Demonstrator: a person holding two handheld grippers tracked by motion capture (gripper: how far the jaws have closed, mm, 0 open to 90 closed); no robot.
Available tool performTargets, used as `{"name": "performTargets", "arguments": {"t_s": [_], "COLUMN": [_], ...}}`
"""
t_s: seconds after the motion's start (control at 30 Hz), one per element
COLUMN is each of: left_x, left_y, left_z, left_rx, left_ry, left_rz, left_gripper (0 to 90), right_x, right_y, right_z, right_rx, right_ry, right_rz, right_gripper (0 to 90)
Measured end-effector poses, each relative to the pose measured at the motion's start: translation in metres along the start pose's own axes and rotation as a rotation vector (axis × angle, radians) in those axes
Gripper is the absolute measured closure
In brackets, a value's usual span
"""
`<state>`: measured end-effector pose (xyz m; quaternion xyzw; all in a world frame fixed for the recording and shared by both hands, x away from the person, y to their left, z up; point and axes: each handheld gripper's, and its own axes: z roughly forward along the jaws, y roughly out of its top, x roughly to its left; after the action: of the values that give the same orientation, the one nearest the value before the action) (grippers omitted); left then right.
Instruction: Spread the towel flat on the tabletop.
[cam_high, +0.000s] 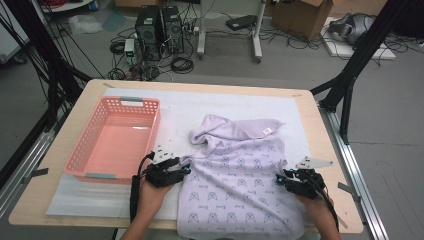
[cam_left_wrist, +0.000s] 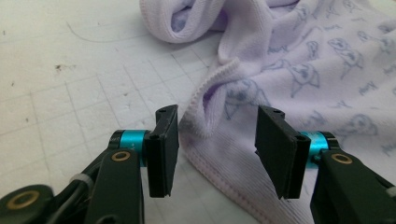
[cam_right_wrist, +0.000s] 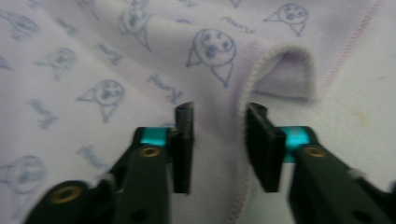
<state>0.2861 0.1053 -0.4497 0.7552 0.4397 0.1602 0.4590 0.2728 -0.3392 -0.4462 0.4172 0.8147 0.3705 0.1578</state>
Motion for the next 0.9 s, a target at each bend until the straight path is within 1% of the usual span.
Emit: {"name": "performTargets", "arguments": {"t_s": [0.03,0.07,0.1,0.13,0.17,0.2,0.23,0.27,0.3,0.37,0.4,0.43,0.47,0.5,0.53,0.57,0.6,0.63,0.67,0.7,0.73,0.8,0.83,0.87,0.9], "left_x": [-0.001,-0.002,-0.003,-0.004,-0.006,-0.008,-0.01,-0.012,-0.015,-0.018,-0.021,-0.022,-0.025,-0.03,-0.035,-0.039,-0.043,-0.044,-0.044,-0.044,-0.043,-0.04,-0.038,-0.036,-0.035], "left_y": [-0.001,-0.002,-0.003,-0.004,-0.005,-0.005,-0.006,-0.007,-0.009,-0.013,-0.015,-0.017,-0.018,-0.019,-0.021,-0.022,-0.023,-0.023,-0.023,-0.024,-0.025,-0.027,-0.028,-0.03,-0.032], "left_z": [-0.001,-0.002,-0.003,-0.005,-0.006,-0.007,-0.008,-0.01,-0.011,-0.013,-0.014,-0.014,-0.014,-0.015,-0.015,-0.016,-0.017,-0.018,-0.019,-0.021,-0.022,-0.026,-0.028,-0.032,-0.036], "left_rx": [0.001,0.003,0.006,0.011,0.01,0.013,0.018,0.025,0.031,0.043,0.059,0.069,0.072,0.08,0.079,0.08,0.079,0.085,0.09,0.092,0.091,0.091,0.093,0.092,0.09], "left_ry": [0.0,-0.008,-0.012,-0.02,-0.031,-0.047,-0.057,-0.064,-0.075,-0.082,-0.09,-0.099,-0.101,-0.096,-0.071,-0.037,-0.004,-0.026,-0.03,-0.028,-0.032,-0.046,-0.052,-0.058,-0.064], "left_rz": [-0.002,-0.004,-0.005,-0.009,-0.011,-0.011,-0.004,-0.004,-0.013,-0.015,-0.02,-0.022,-0.012,0.01,0.034,0.064,0.107,0.09,0.07,0.075,0.067,0.031,0.03,0.017,0.005], "left_gripper": [49.6,49.6,49.6,49.7,49.8,49.8,49.8,49.9,49.8,49.3,49.2,48.6,47.9,46.8,49.4,55.9,66.8,76.9,85.4,85.8,86.1,86.2,86.3,86.4,86.4], "right_x": [-0.001,-0.001,-0.001,-0.004,-0.01,-0.013,-0.015,-0.016,-0.015,-0.014,-0.014,-0.015,-0.014,-0.013,-0.012,-0.01,-0.009,-0.007,-0.004,-0.002,0.001,0.004,0.006,0.006,0.006], "right_y": [0.001,0.002,0.002,0.001,0.0,-0.001,-0.003,-0.004,-0.004,-0.006,-0.006,-0.008,-0.008,-0.01,-0.013,-0.016,-0.018,-0.02,-0.023,-0.025,-0.027,-0.03,-0.032,-0.032,-0.033], "right_z": [-0.001,-0.001,-0.002,-0.003,-0.004,-0.005,-0.006,-0.007,-0.009,-0.015,-0.018,-0.022,-0.024,-0.027,-0.03,-0.032,-0.034,-0.035,-0.037,-0.037,-0.037,-0.036,-0.037,-0.039,-0.042], "right_rx": [0.0,0.004,0.008,0.005,0.001,-0.004,-0.012,-0.015,-0.021,-0.045,-0.061,-0.077,-0.08,-0.082,-0.075,-0.07,-0.068,-0.063,-0.059,-0.05,-0.038,0.0,0.002,0.011,0.025], "right_ry": [-0.001,-0.035,-0.099,-0.153,-0.172,-0.162,-0.149,-0.15,-0.152,-0.138,-0.127,-0.105,-0.1,-0.096,-0.084,-0.077,-0.069,-0.06,-0.053,-0.052,-0.052,-0.05,-0.066,-0.063,-0.052], "right_rz": [-0.015,-0.022,-0.026,-0.023,0.009,0.04,0.072,0.07,0.064,0.074,0.09,0.104,0.108,0.11,0.108,0.107,0.1,0.095,0.096,0.091,0.08,0.071,0.077,0.078,0.093], "right_gripper": [84.1,85.0,85.6,85.7,85.6,85.1,82.4,78.1,71.9,66.7,64.3,62.4,61.0,59.9,59.0,57.6,57.1,56.4,55.9,56.1,57.9,68.3,81.2,87.4,88.1]}}
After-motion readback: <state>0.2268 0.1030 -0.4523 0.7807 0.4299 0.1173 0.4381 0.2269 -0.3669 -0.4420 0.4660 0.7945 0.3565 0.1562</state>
